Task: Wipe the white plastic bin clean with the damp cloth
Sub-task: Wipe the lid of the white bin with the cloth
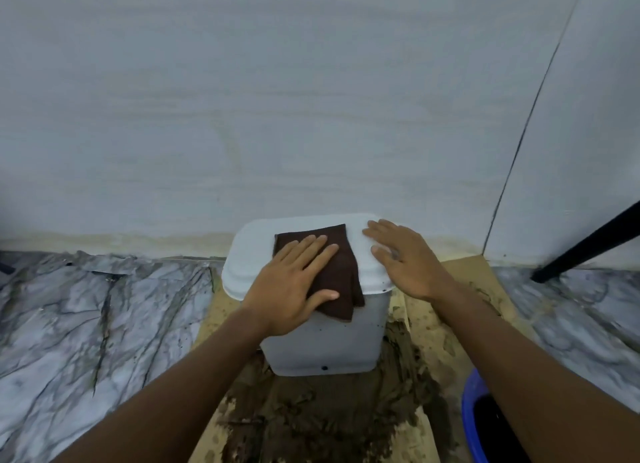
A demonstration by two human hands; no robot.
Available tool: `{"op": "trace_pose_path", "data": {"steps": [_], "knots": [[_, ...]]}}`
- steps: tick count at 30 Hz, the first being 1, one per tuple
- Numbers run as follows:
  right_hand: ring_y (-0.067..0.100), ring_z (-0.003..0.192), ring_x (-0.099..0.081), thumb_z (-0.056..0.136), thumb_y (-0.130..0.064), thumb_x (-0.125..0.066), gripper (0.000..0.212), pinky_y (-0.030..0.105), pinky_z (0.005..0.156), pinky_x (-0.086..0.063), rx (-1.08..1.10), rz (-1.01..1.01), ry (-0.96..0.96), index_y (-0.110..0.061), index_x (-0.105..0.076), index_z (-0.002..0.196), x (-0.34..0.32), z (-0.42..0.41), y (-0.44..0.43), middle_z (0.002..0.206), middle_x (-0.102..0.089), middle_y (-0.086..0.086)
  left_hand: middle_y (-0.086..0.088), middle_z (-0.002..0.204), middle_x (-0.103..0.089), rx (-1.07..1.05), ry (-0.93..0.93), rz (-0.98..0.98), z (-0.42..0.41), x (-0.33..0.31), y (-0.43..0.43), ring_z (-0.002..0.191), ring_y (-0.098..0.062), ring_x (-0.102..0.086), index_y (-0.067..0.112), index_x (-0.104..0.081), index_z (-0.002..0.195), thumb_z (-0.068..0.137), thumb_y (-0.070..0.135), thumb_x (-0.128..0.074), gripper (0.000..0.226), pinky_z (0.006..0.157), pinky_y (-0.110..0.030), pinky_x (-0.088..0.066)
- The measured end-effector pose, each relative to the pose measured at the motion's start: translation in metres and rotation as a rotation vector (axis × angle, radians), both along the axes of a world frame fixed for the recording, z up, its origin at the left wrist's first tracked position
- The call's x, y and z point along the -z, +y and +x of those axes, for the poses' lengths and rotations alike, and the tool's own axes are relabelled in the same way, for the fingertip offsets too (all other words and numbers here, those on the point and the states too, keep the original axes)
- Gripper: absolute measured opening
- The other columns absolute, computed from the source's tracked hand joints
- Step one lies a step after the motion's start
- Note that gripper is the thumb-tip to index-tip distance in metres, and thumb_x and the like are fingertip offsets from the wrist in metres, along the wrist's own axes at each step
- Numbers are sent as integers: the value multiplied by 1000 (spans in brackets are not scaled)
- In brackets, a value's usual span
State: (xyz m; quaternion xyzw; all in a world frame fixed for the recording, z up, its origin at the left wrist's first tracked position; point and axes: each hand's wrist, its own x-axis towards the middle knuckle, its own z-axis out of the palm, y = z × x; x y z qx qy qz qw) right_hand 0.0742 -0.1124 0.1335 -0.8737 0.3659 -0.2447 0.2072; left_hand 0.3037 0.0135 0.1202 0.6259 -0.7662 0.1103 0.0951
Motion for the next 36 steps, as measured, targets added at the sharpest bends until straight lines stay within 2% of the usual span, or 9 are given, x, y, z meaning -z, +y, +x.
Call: {"op": "trace_pose_path", "data": {"steps": [4, 9, 16, 21, 23, 26, 30, 34, 36], "knots": [[9, 150, -11, 107, -28, -32, 45, 29, 122, 2, 8, -43, 13, -20, -38, 150, 3, 12, 18, 161, -26, -4, -3, 168, -20, -57, 9, -4, 25, 0, 15, 155, -21, -17, 22, -21, 161, 99, 69, -28, 78, 126, -33, -4], [8, 151, 2, 107, -36, -26, 52, 23, 117, 12, 0, -46, 165, -21, -21, 156, -5, 22, 55, 165, -9, -5, 0, 169, -9, -60, 23, 32, 51, 3, 36, 157, -17, -6, 26, -8, 162, 100, 71, -20, 77, 127, -33, 0], [7, 151, 0, 106, -36, -28, 51, 27, 120, 3, -53, -10, 311, -26, -20, 156, -18, 2, 78, 164, -8, -11, 6, 170, 0, -12, 130, 57, 58, 3, 48, 156, -10, 8, 33, -4, 162, 95, 78, -16, 81, 123, -26, 14], [5, 148, -18, 105, -15, -40, 41, 32, 123, -12, -50, 215, 6, -23, -46, 145, -20, -21, 61, 157, -32, -11, 3, 170, -4, -45, 157, 37, 25, 0, 28, 155, -10, 7, 30, -8, 162, 92, 78, -12, 85, 122, -28, 15], [5, 146, -24, 103, -7, -43, 40, 33, 122, -19, -40, 207, -66, -18, -54, 140, -18, -25, 56, 153, -40, -7, 3, 170, -4, -47, 166, 47, 13, -1, 21, 156, -11, 5, 31, -8, 162, 91, 79, -10, 86, 122, -27, 16], [10, 142, -34, 96, 8, -43, 45, 23, 118, -23, 5, 151, -122, -10, -60, 133, -14, -29, 47, 147, -50, 1, 2, 170, -5, -24, 162, 56, -9, -3, 12, 157, -13, 2, 31, -9, 162, 91, 80, -12, 86, 123, -29, 13], [5, 136, -34, 88, 20, -40, 56, -1, 105, -19, 11, 173, -113, -6, -58, 134, -13, -33, 37, 146, -50, 5, -2, 170, -8, 43, 75, 43, -45, -5, 1, 157, -18, -1, 25, -9, 163, 94, 78, -17, 87, 126, -35, 8], [16, 145, -30, 90, 18, -40, 53, -1, 106, -15, -5, 192, -96, -1, -49, 139, -8, -32, 33, 152, -41, 9, -8, 169, -15, 33, -3, 2, -78, -4, -9, 157, -24, -10, 16, -15, 162, 97, 72, -18, 86, 127, -43, -5], [17, 146, -30, 91, 17, -40, 53, 6, 112, -16, -3, 199, -117, -2, -49, 140, -8, -33, 32, 153, -41, 8, -8, 169, -18, 19, 23, -11, -82, -5, -10, 157, -23, -13, 15, -18, 162, 97, 71, -18, 85, 127, -42, -7]]}}
